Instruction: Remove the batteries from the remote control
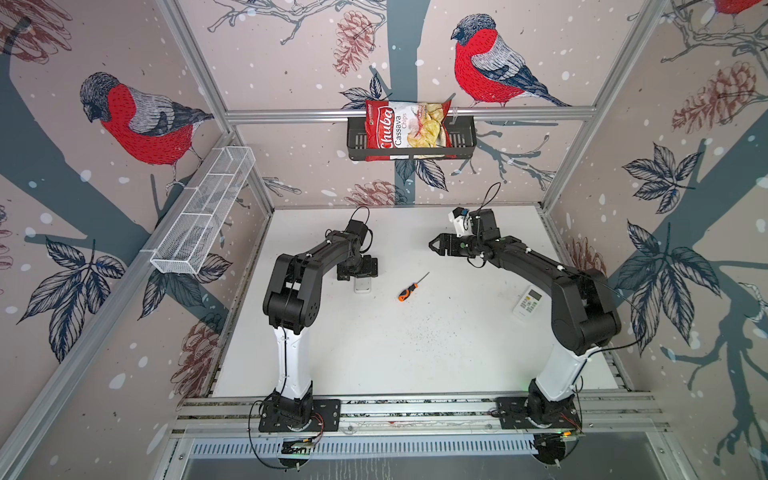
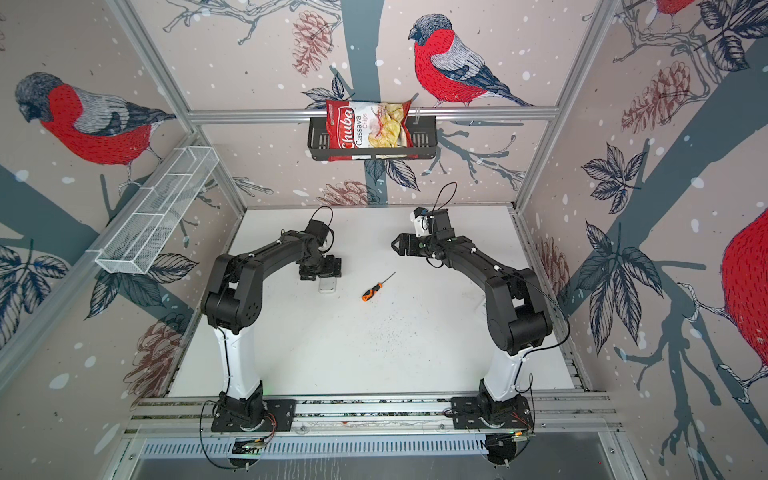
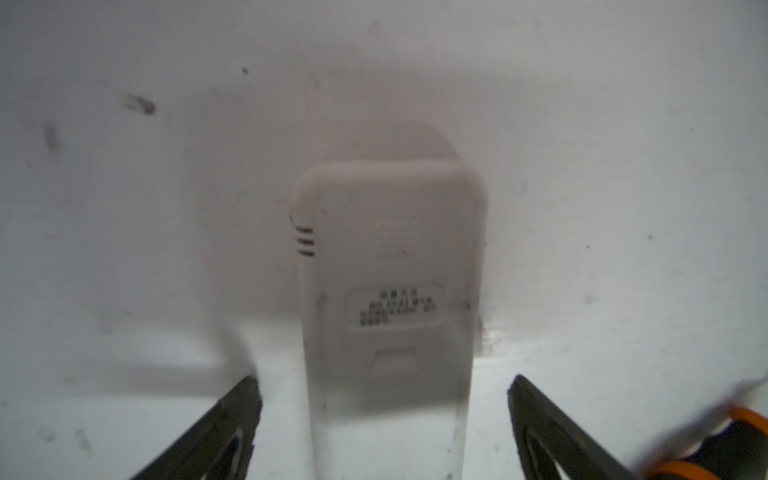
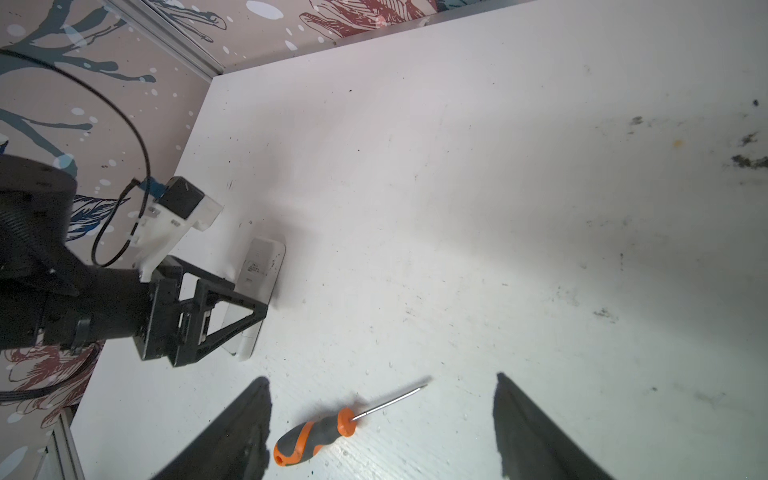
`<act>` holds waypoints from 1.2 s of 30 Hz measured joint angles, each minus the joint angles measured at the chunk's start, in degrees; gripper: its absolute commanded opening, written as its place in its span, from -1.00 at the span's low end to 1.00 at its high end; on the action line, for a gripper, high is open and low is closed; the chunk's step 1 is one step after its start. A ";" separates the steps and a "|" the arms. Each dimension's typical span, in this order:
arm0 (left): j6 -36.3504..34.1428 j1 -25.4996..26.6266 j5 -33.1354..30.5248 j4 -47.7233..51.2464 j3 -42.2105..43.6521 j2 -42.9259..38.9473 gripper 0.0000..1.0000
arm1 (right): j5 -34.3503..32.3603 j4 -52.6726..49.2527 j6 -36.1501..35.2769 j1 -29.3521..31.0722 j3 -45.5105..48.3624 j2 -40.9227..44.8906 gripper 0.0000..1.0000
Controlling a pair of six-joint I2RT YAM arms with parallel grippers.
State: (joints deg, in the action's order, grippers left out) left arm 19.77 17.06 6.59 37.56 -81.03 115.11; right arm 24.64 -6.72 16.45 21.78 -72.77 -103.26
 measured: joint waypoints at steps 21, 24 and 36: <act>8.94 9.75 9.94 -22.23 16.76 -10.78 0.94 | -1.68 -1.25 -0.17 0.26 0.04 0.66 0.67; 9.94 10.19 9.86 -23.87 13.90 -9.55 0.94 | -1.70 -1.27 -0.20 0.09 0.04 0.48 0.67; 1.68 10.54 4.81 -19.85 4.28 -11.23 0.92 | -1.70 -0.98 -0.20 -0.57 0.33 0.15 0.64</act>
State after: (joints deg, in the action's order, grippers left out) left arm 21.45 27.59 11.40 17.72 -76.75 103.88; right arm 22.94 -7.70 16.25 21.21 -72.44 -103.11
